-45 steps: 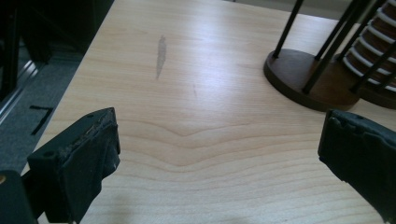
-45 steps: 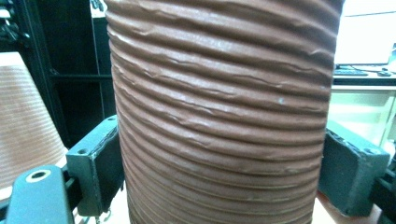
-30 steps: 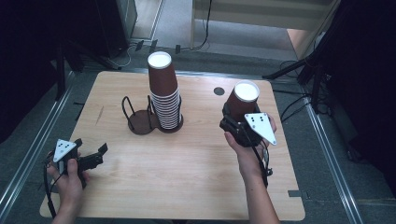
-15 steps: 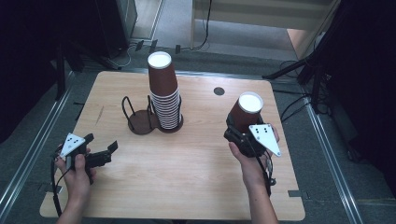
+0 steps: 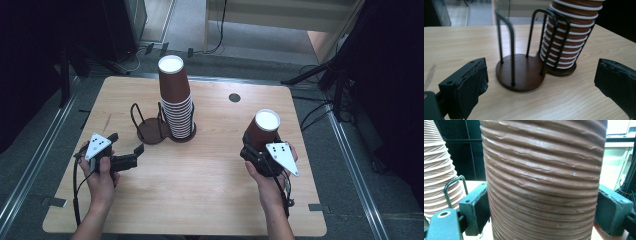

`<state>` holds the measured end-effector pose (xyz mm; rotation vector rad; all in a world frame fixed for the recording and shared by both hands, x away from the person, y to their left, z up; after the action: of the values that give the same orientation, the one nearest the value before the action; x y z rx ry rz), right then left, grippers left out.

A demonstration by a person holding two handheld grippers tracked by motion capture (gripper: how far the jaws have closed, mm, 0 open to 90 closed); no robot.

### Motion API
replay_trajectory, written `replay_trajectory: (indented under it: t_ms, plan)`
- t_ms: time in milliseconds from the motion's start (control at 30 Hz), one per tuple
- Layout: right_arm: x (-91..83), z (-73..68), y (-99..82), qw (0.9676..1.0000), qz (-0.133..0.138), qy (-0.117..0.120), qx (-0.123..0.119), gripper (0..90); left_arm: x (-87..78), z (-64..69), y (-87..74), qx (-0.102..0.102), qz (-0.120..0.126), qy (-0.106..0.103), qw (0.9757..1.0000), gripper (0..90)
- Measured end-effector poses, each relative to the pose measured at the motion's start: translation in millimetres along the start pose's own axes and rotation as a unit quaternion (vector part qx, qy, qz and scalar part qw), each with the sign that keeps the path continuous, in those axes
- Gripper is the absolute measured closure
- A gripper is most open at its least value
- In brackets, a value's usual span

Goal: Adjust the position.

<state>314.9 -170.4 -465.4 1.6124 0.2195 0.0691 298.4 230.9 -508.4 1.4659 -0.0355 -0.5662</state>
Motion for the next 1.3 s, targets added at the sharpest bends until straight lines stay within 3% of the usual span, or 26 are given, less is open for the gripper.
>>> replay_trajectory:
  t_ms: [300, 400, 533, 667, 733, 767, 867, 967, 1000, 1167, 1300]
  plan:
    - [-1.4, -3.9, -7.9, 0.9999, -0.008, 0.006, -0.005, 13.5, 7.7, 21.7, 17.4, 0.019, 0.006, -0.041, 0.999, 0.0]
    - [-1.2, -5.4, -14.6, 0.9998, -0.013, 0.003, -0.012, 13.4, 11.1, 31.1, 18.2, 0.031, -0.003, -0.064, 0.9975, 0.0]
    - [-1.4, -7.8, -19.2, 0.9997, -0.017, 0.004, -0.015, 13.4, 13.9, 37.9, 18.5, 0.038, -0.012, -0.078, 0.9961, 0.0]
    - [-2.8, -16.2, -25.4, 0.999, -0.024, 0.01, -0.036, 13.3, 17.2, 48.1, 18.6, 0.05, -0.022, -0.091, 0.9943, 0.0]
    - [-3.6, -19.5, -27.3, 0.9988, -0.024, 0.014, -0.04, 13.3, 18.1, 53.1, 18.7, 0.049, -0.028, -0.108, 0.9925, 0.0]
    - [-4.5, -22.4, -29.0, 0.9987, -0.024, 0.015, -0.043, 13.3, 19.4, 58.4, 18.7, 0.046, -0.034, -0.127, 0.9902, 0.0]
    - [-4.9, -25.0, -31.0, 0.9984, -0.025, 0.017, -0.047, 13.3, 20.7, 64.6, 18.7, 0.05, -0.034, -0.141, 0.9881, 0.0]
    - [-5.8, -31.4, -36.7, 0.9975, -0.028, 0.019, -0.062, 13.3, 23.3, 79.9, 17.2, 0.066, -0.036, -0.171, 0.9825, 0.0]
    - [-5.8, -31.4, -36.7, 0.9975, -0.028, 0.019, -0.062, 13.3, 23.3, 79.9, 17.2, 0.066, -0.036, -0.171, 0.9825, 0.0]
    - [-7.0, -44.8, -48.4, 0.9945, -0.034, 0.023, -0.096, 13.3, 23.4, 95.6, 16.2, 0.089, -0.033, -0.192, 0.9769, 0.0]
    - [-7.4, -52.2, -52.2, 0.9929, -0.035, 0.03, -0.109, 13.3, 21.4, 100.6, 18.9, 0.088, -0.034, -0.21, 0.9731, 0.0]
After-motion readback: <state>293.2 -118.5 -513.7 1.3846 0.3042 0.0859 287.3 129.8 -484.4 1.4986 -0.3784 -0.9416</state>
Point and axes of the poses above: each handheld gripper's, and its own axes: x roughly forward along the jaws, y roughly out of its top, z roughly to its right, the point moved 4 cm from there along x, roughly forward along the jaws, and after that the axes turned 1 degree about x, right-handed, at the moved point
